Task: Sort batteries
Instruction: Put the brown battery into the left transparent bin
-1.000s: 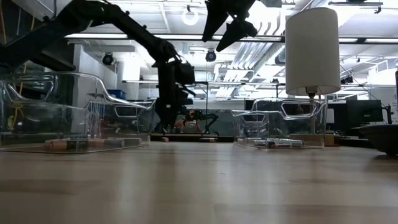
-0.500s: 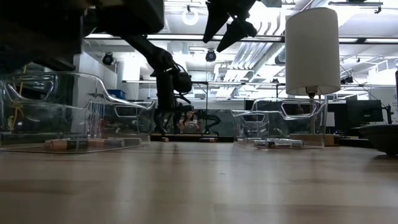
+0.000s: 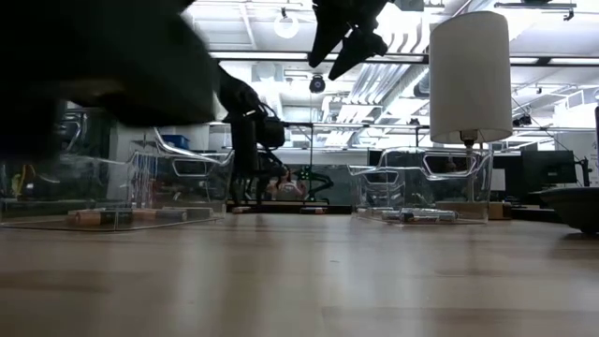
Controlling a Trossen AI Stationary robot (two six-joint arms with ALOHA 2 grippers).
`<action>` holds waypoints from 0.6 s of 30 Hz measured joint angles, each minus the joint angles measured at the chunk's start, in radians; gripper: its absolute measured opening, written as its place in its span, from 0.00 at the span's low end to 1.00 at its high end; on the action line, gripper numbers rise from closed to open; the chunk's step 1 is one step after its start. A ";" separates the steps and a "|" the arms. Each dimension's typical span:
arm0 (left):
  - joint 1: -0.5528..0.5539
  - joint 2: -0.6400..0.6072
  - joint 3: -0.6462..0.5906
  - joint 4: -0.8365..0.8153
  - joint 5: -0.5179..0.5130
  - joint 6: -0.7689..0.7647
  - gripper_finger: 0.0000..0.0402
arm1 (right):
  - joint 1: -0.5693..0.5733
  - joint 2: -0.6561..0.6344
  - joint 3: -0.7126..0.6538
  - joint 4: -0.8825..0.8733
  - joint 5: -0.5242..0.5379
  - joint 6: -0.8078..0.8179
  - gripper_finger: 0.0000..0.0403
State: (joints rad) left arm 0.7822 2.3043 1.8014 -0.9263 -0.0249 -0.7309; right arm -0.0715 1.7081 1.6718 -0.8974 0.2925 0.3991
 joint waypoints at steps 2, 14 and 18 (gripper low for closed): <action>-0.001 -0.003 -0.036 0.014 0.015 0.069 0.44 | 0.000 0.000 0.000 0.000 0.000 -0.009 0.67; -0.020 -0.001 -0.054 -0.029 -0.032 0.284 0.29 | -0.014 0.000 0.000 0.000 0.000 -0.023 0.67; -0.019 -0.001 -0.044 -0.055 -0.031 0.310 0.29 | -0.014 0.000 0.000 0.001 0.001 -0.009 0.67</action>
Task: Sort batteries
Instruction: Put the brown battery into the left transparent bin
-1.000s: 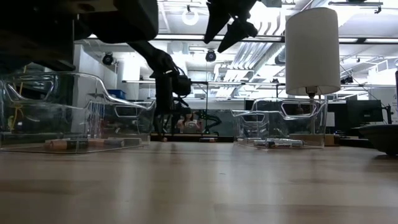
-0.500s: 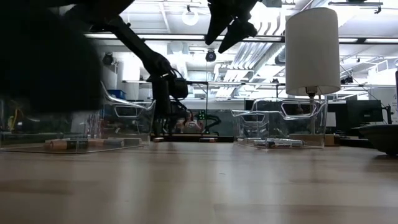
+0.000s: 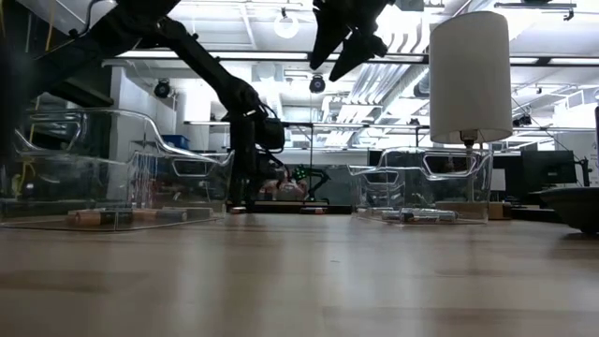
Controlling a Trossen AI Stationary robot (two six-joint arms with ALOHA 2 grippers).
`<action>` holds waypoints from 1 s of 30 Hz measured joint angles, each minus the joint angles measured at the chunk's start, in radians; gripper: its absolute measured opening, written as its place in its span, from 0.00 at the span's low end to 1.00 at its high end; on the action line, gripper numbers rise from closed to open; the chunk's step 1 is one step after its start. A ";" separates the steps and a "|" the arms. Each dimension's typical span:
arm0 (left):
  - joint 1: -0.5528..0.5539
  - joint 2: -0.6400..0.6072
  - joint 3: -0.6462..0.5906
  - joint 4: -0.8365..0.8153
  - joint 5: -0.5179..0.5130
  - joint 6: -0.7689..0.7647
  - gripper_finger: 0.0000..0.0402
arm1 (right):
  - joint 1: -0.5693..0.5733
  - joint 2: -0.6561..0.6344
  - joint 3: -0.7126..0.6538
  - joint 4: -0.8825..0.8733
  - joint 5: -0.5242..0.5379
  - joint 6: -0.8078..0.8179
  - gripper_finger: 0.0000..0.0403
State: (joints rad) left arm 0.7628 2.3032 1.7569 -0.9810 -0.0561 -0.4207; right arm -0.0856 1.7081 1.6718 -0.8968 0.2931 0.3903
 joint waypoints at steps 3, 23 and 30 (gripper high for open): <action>-0.004 0.000 -0.005 -0.028 -0.001 -0.005 0.29 | 0.000 0.000 0.000 0.000 0.000 0.018 0.67; -0.048 -0.108 -0.024 -0.125 0.003 0.228 0.07 | 0.010 0.000 0.000 -0.004 0.000 0.019 0.67; -0.134 -0.407 -0.090 -0.090 0.034 0.279 0.07 | 0.006 0.000 0.000 -0.004 0.058 -0.006 0.67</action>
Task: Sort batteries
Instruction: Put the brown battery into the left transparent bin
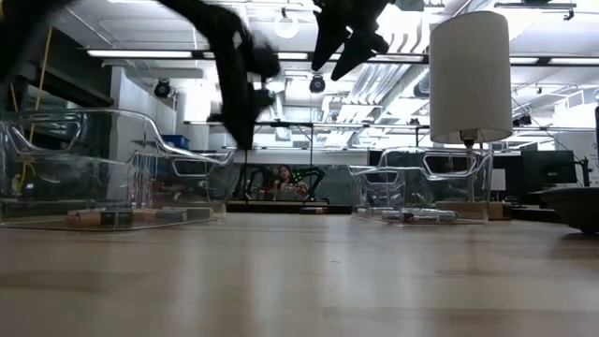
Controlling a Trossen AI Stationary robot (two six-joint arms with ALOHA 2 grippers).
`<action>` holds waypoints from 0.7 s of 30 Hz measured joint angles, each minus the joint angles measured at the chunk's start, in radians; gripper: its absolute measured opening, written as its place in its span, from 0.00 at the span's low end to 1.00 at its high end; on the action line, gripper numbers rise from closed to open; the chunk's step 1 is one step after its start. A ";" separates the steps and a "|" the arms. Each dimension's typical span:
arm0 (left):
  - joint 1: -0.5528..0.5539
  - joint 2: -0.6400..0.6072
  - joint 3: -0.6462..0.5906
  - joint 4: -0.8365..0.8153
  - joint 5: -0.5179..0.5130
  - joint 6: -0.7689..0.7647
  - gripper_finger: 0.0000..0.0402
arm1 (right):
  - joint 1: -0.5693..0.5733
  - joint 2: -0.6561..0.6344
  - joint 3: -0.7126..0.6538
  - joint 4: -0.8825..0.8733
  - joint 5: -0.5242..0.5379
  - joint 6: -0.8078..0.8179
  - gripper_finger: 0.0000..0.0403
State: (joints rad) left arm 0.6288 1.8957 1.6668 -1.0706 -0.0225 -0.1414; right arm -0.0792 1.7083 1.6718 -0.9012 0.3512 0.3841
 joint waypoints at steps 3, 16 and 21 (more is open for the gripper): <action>-0.089 -0.184 -0.112 0.042 0.011 -0.031 0.07 | -0.001 0.000 0.000 0.000 0.018 -0.001 0.67; -0.550 -0.751 -0.724 0.098 -0.015 -0.390 0.12 | -0.025 0.000 0.000 0.000 0.009 -0.050 0.67; -0.566 -0.722 -0.791 0.207 -0.015 -0.428 0.35 | -0.044 0.000 0.000 0.000 -0.009 -0.052 0.67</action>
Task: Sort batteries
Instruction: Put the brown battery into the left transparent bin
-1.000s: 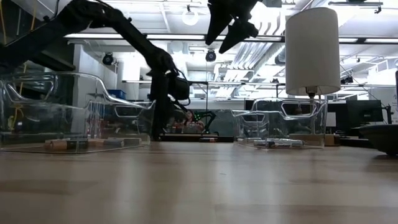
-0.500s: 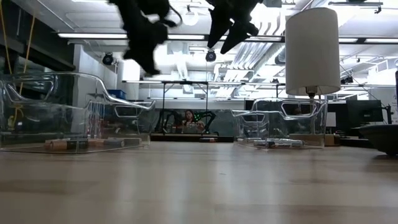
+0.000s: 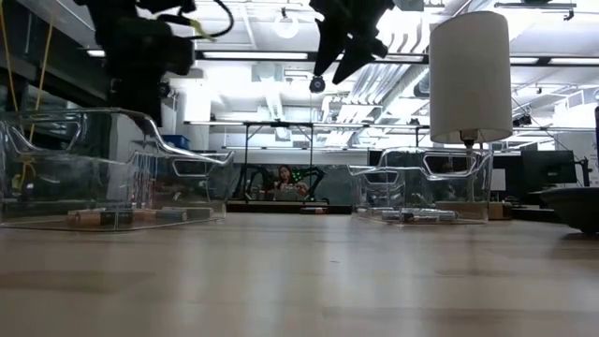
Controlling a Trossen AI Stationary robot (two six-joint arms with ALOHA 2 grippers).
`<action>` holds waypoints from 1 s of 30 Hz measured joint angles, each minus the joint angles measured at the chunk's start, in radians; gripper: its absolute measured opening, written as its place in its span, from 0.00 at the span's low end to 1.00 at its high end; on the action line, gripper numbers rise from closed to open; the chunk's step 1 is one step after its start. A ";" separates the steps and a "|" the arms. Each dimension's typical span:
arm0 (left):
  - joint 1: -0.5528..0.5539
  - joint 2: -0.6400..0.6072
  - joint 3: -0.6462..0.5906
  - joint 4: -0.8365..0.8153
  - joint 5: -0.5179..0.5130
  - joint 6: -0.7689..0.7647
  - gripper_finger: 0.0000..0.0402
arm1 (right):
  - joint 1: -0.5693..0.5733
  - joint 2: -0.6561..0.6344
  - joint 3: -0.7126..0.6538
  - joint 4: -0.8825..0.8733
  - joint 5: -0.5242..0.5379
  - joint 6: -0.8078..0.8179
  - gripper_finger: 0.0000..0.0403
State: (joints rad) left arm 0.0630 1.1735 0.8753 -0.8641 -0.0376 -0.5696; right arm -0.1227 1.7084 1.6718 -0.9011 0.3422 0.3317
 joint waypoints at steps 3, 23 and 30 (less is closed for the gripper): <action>0.073 0.065 0.028 0.082 0.020 0.084 0.47 | -0.012 0.000 0.000 0.000 -0.017 0.001 0.67; 0.607 1.198 1.259 0.006 0.108 0.367 0.51 | -0.074 0.000 0.154 0.011 -0.024 0.140 0.67; 0.603 1.366 1.410 -0.048 0.161 0.464 0.51 | -0.074 0.000 0.154 0.011 -0.028 0.192 0.67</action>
State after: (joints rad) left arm 0.6659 2.5399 2.2849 -0.9123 0.1232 -0.1060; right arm -0.1970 1.7081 1.8259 -0.8900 0.3141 0.5232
